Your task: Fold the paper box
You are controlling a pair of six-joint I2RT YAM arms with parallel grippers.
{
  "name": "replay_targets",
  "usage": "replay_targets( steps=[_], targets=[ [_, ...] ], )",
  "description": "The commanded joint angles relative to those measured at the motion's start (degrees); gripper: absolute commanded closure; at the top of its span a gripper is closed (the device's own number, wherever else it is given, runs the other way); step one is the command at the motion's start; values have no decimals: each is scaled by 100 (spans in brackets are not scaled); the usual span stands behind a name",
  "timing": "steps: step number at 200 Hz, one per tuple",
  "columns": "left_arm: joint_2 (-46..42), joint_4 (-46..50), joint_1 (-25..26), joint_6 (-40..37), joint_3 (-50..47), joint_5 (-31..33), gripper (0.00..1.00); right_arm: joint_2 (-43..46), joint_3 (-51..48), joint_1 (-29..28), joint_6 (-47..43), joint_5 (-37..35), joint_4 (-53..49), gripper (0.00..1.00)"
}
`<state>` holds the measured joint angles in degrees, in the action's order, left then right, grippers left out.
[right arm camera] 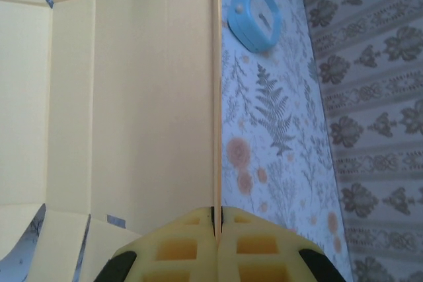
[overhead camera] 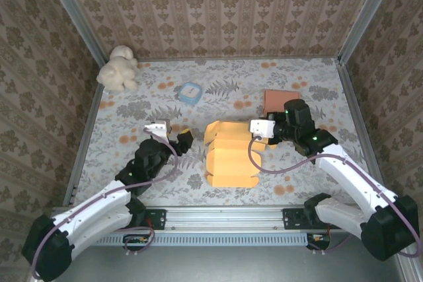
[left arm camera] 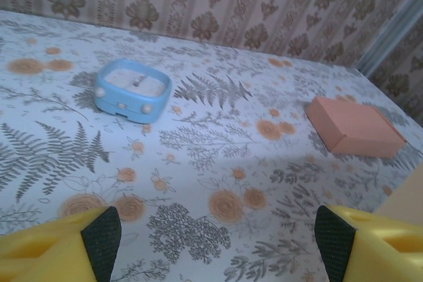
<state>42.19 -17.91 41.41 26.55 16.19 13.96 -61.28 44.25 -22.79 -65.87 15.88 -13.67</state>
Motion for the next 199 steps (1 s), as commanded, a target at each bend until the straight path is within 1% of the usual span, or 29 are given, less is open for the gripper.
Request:
replay_targets(
  steps=[1,17,33,51,66,90,138,151,160,184,199],
  targets=[
    [-307,129,-139,241,-161,310,19,-311,-2,-261,-32,-215,586,100],
    [-550,213,-248,328,-277,431,19,-605,-51,-530,-40,-615,975,100],
    [-773,268,-338,402,-394,484,19,-946,-129,-829,-274,-1130,1355,100],
    [-969,325,-423,440,-492,501,19,-1231,-261,-1084,-524,-1503,1808,100],
    [-1021,350,-467,444,-551,477,19,-1423,-337,-1212,-633,-1643,2078,100],
    [-981,331,-510,411,-582,451,19,-1577,-379,-1352,-788,-1778,2179,100],
    [-841,81,-546,429,-765,364,19,-1434,-578,-1612,-1219,-2150,2405,100],
    [-799,62,-554,404,-784,395,19,-1402,-657,-1640,-1313,-2290,2722,100],
    [-779,37,-555,397,-807,406,19,-1421,-732,-1675,-1414,-2480,3121,100],
    [-777,-19,-555,365,-893,449,19,-1598,-901,-1760,-1626,-2839,3885,100],
    [-787,-32,-563,351,-943,526,19,-1792,-1042,-1820,-1661,-3114,4608,100]
  ],
)
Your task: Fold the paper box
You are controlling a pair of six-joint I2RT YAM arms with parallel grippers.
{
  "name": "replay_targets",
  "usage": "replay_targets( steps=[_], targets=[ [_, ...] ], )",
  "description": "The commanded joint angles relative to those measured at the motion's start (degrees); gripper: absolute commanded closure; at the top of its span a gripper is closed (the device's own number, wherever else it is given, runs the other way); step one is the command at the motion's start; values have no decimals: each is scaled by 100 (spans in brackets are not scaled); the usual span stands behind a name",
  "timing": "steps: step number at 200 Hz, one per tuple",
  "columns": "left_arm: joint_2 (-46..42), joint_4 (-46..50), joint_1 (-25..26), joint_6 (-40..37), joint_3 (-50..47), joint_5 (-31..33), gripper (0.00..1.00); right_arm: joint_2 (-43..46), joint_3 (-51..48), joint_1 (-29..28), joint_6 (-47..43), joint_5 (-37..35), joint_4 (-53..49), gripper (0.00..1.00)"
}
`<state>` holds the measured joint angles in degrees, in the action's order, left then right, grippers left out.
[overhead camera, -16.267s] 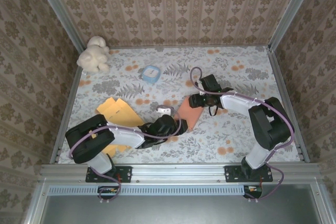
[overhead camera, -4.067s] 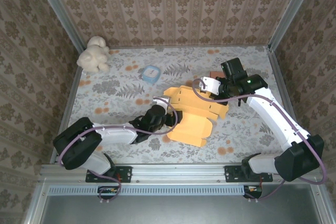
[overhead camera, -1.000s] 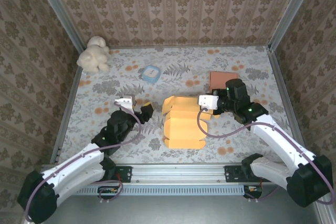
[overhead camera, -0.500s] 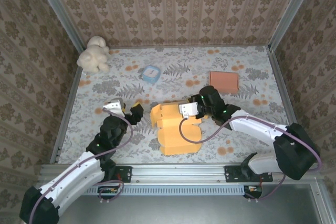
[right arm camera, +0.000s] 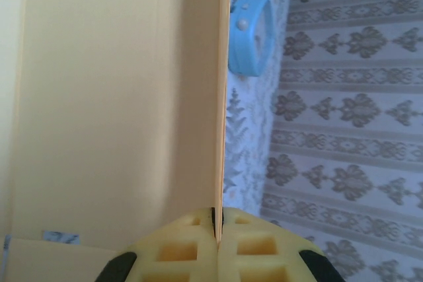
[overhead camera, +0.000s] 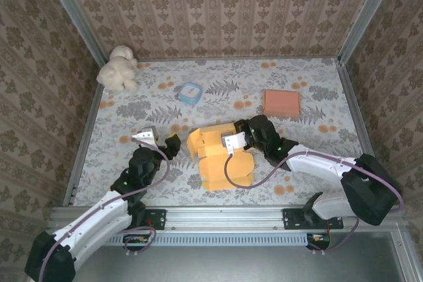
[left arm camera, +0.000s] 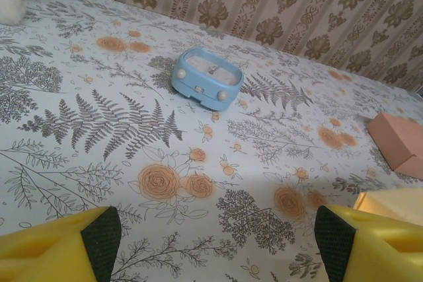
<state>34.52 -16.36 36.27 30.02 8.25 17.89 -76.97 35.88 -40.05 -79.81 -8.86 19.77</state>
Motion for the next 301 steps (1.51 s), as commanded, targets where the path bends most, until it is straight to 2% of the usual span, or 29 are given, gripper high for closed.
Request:
replay_targets(
  steps=[1,25,74,146,194,265,301],
  targets=[
    [-18,-189,-45,-1,-158,134,19,-227,-213,-96,-265,-668,1305,100],
    [-21,-297,-51,-41,-219,170,19,-785,-298,-118,-145,-1052,2028,100],
    [-51,-428,-68,-115,-370,167,19,-1358,-525,-377,-357,-956,2279,100],
    [1,-522,-91,-93,-467,41,19,-1148,-870,-609,-818,-1024,2287,100],
    [529,-900,-95,-54,-471,-290,20,-1217,-936,-613,-949,-1046,2341,100],
    [839,-842,-133,-122,-362,-249,20,-1304,-976,-612,-964,-1074,2359,100],
    [646,-835,-169,96,-582,-199,21,-1264,-984,-609,-957,-1042,2287,100]
  ],
)
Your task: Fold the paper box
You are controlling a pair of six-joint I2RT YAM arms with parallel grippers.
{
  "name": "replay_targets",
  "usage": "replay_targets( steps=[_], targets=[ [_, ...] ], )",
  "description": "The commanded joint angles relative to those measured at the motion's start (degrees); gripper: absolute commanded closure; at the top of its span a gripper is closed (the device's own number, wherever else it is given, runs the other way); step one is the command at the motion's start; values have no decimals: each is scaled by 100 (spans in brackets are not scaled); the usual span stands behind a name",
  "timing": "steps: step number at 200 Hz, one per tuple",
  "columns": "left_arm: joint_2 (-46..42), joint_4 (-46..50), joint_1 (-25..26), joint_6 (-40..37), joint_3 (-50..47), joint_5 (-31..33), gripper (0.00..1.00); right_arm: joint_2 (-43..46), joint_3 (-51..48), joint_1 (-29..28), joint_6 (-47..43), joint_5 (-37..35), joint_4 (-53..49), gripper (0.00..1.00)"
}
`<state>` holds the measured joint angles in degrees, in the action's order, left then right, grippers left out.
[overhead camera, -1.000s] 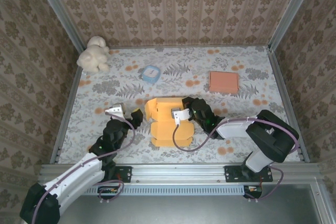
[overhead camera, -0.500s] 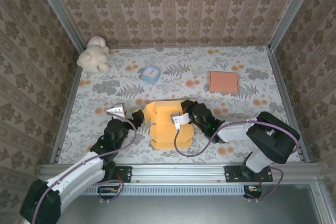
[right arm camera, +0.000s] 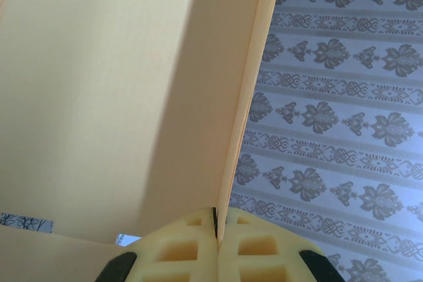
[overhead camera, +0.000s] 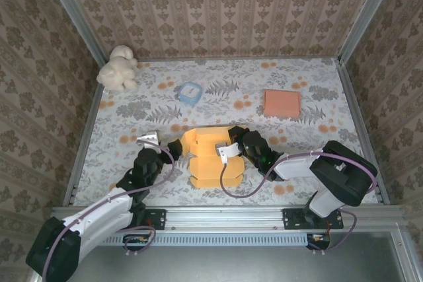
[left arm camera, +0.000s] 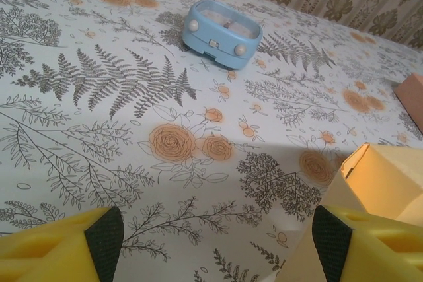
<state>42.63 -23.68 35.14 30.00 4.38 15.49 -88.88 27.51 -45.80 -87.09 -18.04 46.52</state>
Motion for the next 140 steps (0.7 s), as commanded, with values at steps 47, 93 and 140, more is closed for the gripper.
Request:
replay_targets(
  steps=[47,93,140],
  targets=[
    [-427,222,-59,322,-374,0,22,-35,-131,-23,-238,-107,-473,100],
    [-217,-13,-52,437,-403,-412,22,4,-132,-15,-247,-78,-516,100],
    [-158,-142,115,438,-403,-576,22,20,-127,-16,-255,-86,-542,100]
  ],
)
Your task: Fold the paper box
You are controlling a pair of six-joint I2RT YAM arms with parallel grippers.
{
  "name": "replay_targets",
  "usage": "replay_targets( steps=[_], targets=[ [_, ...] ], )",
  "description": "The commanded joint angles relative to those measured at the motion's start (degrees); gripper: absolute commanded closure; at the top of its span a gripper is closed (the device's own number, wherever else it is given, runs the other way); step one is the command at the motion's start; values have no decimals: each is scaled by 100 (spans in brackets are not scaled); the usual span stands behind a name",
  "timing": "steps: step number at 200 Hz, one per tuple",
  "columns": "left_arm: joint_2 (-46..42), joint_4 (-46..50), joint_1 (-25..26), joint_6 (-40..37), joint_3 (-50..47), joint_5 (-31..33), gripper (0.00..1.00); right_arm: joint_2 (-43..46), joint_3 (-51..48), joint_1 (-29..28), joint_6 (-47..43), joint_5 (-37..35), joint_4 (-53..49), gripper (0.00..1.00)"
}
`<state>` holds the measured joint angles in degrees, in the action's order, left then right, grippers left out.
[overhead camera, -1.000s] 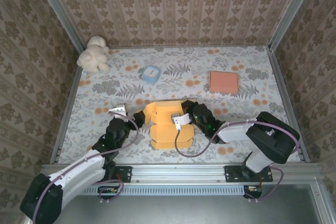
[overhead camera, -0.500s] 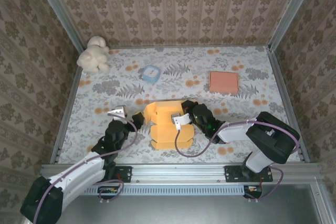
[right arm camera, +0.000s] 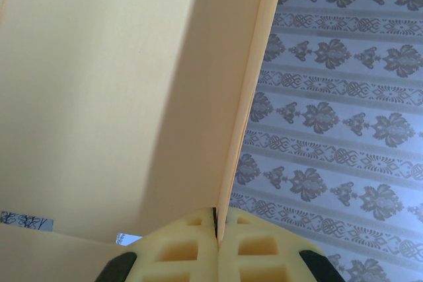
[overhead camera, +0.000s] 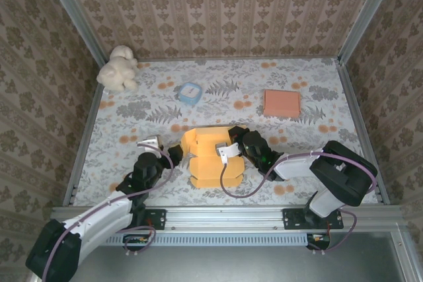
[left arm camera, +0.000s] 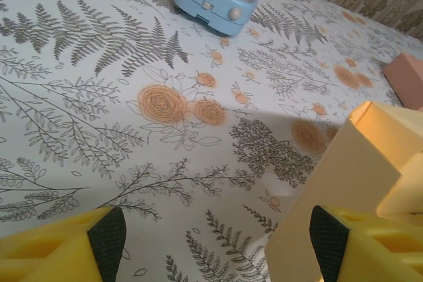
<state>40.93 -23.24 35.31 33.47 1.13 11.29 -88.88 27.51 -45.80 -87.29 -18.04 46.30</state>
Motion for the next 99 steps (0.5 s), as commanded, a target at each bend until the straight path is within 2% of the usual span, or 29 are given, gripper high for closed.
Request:
replay_targets(
  steps=[1,64,99],
  targets=[
    [12,-183,98,90,-73,-155,22,20,-125,-16,-236,-86,-523,100],
    [73,-265,296,-7,-17,-131,22,31,-105,-25,-236,-85,-570,100],
    [404,-543,370,-126,49,-289,22,33,-111,-25,-227,-84,-580,100]
  ],
)
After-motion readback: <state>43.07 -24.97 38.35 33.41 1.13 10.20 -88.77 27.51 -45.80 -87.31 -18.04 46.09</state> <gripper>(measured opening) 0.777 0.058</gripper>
